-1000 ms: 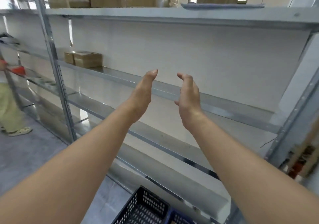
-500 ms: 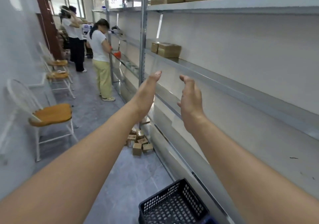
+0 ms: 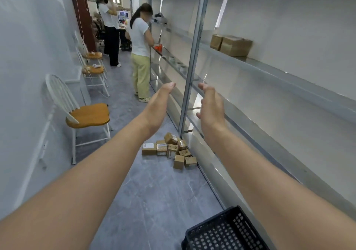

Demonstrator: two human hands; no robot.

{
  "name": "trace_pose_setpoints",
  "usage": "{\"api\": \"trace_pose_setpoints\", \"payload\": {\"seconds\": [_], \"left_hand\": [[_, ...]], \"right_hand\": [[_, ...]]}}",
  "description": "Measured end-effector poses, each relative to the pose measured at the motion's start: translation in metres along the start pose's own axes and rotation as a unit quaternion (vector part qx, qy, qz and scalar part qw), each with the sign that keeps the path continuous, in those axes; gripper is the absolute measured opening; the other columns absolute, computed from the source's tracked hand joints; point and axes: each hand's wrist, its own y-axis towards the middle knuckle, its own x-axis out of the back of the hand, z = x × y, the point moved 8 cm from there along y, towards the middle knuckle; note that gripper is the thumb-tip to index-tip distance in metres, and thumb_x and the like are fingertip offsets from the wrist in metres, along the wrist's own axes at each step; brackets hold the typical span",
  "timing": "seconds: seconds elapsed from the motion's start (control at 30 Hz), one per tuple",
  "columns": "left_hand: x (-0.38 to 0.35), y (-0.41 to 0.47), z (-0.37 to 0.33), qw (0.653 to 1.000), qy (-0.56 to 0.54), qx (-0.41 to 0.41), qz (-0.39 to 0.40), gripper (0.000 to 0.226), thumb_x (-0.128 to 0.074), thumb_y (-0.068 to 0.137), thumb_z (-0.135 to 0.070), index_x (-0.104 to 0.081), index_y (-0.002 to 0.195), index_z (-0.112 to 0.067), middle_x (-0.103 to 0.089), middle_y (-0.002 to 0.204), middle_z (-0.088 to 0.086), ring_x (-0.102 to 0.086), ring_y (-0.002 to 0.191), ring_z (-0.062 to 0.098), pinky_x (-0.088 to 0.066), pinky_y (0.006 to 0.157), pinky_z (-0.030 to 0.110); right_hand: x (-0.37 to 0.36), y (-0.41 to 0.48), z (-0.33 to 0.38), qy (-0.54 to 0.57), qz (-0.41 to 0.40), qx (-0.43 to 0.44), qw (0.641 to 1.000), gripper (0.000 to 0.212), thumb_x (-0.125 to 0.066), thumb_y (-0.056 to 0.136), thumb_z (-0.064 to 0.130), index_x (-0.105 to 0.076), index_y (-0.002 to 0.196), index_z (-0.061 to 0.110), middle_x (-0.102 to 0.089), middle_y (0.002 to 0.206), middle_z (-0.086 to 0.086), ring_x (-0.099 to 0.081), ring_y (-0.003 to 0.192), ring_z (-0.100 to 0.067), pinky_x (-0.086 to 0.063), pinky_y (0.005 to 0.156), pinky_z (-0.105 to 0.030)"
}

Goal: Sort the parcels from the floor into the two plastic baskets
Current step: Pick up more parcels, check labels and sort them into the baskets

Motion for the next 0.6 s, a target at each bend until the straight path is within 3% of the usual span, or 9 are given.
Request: {"api": "trace_pose_setpoints", "payload": {"seconds": [0.13, 0.2, 0.37, 0.6], "left_hand": [[0.044, 0.050, 0.034, 1.000, 0.012, 0.024, 0.010, 0.054, -0.029, 0.107, -0.050, -0.040, 0.155, -0.029, -0.034, 0.162, -0.007, -0.025, 0.150, 0.015, -0.022, 0.125, 0.048], [0.058, 0.074, 0.052, 0.999, 0.014, 0.043, 0.017, 0.055, -0.030, 0.106, -0.051, -0.040, 0.155, -0.030, -0.033, 0.163, -0.008, -0.024, 0.151, 0.016, -0.021, 0.125, 0.047], [0.071, 0.139, 0.087, 0.997, 0.005, 0.074, 0.026, 0.052, -0.029, 0.108, -0.048, -0.042, 0.154, -0.030, -0.036, 0.161, -0.008, -0.026, 0.151, 0.017, -0.022, 0.125, 0.047], [0.040, 0.250, 0.146, 0.993, 0.008, 0.113, 0.023, 0.050, -0.028, 0.108, -0.047, -0.046, 0.152, -0.031, -0.037, 0.161, -0.006, -0.028, 0.151, 0.017, -0.025, 0.123, 0.048]], "right_hand": [[-0.055, 0.037, -0.027, 0.018, -0.003, -0.039, 0.999, 0.045, -0.040, 0.105, 0.051, -0.064, 0.137, 0.030, -0.053, 0.116, 0.027, -0.053, 0.132, -0.014, -0.044, 0.120, -0.053], [-0.077, 0.054, -0.044, 0.026, -0.004, -0.055, 0.998, 0.051, -0.041, 0.105, 0.049, -0.063, 0.146, 0.027, -0.051, 0.117, 0.028, -0.051, 0.139, -0.014, -0.042, 0.123, -0.052], [-0.105, 0.110, -0.074, 0.011, -0.012, -0.070, 0.997, 0.055, -0.039, 0.096, 0.053, -0.064, 0.142, 0.035, -0.048, 0.111, 0.037, -0.050, 0.136, -0.011, -0.042, 0.122, -0.052], [-0.104, 0.224, -0.132, 0.004, -0.021, -0.102, 0.995, 0.066, -0.036, 0.086, 0.055, -0.067, 0.139, 0.031, -0.057, 0.124, 0.022, -0.053, 0.138, -0.013, -0.043, 0.121, -0.051]]}}
